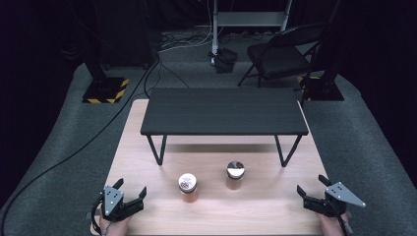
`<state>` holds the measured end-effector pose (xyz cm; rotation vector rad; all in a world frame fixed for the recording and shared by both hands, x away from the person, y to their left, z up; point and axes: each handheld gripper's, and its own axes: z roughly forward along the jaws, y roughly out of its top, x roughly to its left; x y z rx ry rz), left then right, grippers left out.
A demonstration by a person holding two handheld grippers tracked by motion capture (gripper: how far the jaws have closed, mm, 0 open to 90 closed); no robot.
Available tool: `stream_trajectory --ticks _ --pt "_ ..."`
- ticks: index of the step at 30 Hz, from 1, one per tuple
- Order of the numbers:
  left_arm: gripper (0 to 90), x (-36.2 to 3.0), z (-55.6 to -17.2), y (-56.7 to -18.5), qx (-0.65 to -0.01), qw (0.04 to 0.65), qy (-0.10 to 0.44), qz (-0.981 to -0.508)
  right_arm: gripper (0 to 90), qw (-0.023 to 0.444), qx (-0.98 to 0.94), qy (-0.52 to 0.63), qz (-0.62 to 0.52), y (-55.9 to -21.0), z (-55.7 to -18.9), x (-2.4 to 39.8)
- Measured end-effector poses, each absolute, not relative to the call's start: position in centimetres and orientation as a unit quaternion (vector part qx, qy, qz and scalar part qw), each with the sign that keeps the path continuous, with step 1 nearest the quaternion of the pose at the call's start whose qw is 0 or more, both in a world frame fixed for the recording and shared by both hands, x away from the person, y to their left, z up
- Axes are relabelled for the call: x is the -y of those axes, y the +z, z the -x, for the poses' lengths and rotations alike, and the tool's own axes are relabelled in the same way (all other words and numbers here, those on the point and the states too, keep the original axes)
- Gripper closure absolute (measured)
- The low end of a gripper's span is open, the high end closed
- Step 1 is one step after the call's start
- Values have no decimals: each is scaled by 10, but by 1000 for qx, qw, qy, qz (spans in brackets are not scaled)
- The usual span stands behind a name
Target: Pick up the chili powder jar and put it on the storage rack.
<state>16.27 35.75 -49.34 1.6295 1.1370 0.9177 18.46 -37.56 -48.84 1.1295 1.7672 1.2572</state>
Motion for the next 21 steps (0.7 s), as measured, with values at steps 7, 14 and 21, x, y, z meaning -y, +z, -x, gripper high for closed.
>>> stream_trajectory --ticks 7,14,21 --pt "100 -358 -164 -493 -464 460 369 -662 68 337 -681 481 -437 -488 -186 376" --pt "109 -361 -164 -493 -461 466 363 -662 73 333 -681 482 -440 -487 -187 377" --pt "113 -366 -164 -494 -463 477 352 -659 74 333 -682 480 -440 -487 -187 377"
